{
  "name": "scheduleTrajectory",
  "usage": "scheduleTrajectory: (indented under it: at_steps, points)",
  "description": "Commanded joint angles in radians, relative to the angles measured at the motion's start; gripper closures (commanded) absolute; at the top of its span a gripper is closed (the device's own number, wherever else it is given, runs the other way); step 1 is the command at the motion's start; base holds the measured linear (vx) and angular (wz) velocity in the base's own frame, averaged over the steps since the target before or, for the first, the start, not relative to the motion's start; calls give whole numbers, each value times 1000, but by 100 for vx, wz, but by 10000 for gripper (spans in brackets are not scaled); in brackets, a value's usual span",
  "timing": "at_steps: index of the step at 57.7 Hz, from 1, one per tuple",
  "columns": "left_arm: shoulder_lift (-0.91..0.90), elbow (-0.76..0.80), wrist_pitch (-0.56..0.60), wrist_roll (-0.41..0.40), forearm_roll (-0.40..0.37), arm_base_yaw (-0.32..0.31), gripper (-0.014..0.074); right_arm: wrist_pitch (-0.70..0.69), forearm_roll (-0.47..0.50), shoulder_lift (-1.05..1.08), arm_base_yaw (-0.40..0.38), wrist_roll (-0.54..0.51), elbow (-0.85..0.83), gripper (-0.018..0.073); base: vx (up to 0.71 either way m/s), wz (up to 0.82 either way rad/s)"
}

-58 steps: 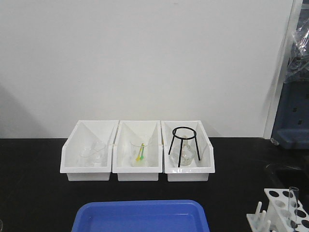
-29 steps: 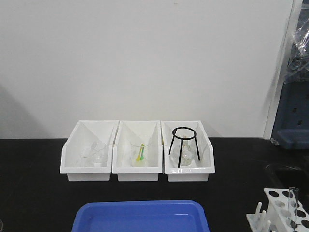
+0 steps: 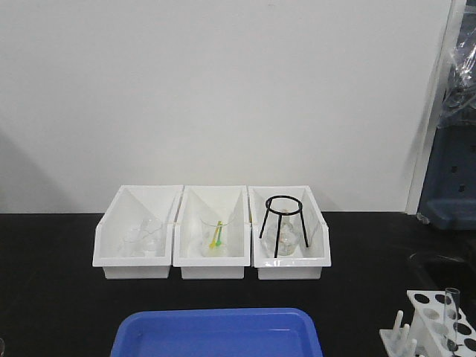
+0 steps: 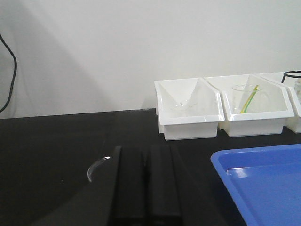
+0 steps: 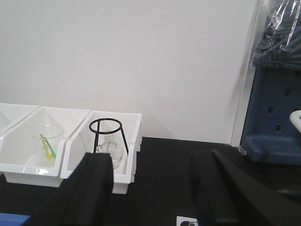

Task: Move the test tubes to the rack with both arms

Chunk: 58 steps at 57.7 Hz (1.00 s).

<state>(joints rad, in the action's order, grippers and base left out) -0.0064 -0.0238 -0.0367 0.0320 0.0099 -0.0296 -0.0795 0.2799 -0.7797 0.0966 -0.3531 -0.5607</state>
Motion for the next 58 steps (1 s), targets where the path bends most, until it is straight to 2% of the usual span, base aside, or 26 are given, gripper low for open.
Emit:
scheduleTrajectory:
  at_steps: [1,20,29,33,36,44,50,55,58]
  points:
    - [8,30,90,-9,-10,3,602,-76,-11,7,-5,-3,-35,121,0,0]
    - [8,30,90,-9,-10,3,602,-108,-11,7,0,1,-35,127,0,0]
    - [8,30,90,-9,-10,3,602,-90,-31,8,0,15,-35,218,0,0]
    - [8,30,90,-9,-10,3,602,-52,-96,31,-3,55,-35,292,0,0]
    - [8,30,90,-9,-10,3,602,-15,-159,55,-8,124,-35,360,0,0]
    - [8,30,90,-9,-10,3,602,108,-443,166,-9,368,-34,571,0,0]
    - [8,30,90,-9,-10,3,602,155,-583,263,-20,477,18,573,0,0]
    - [8,30,90,-9,-10,3,602,146,-586,355,-51,489,105,572,0,0]
    - [8,30,90,-9,-10,3,602,142,-557,426,-66,487,167,572,0,0]
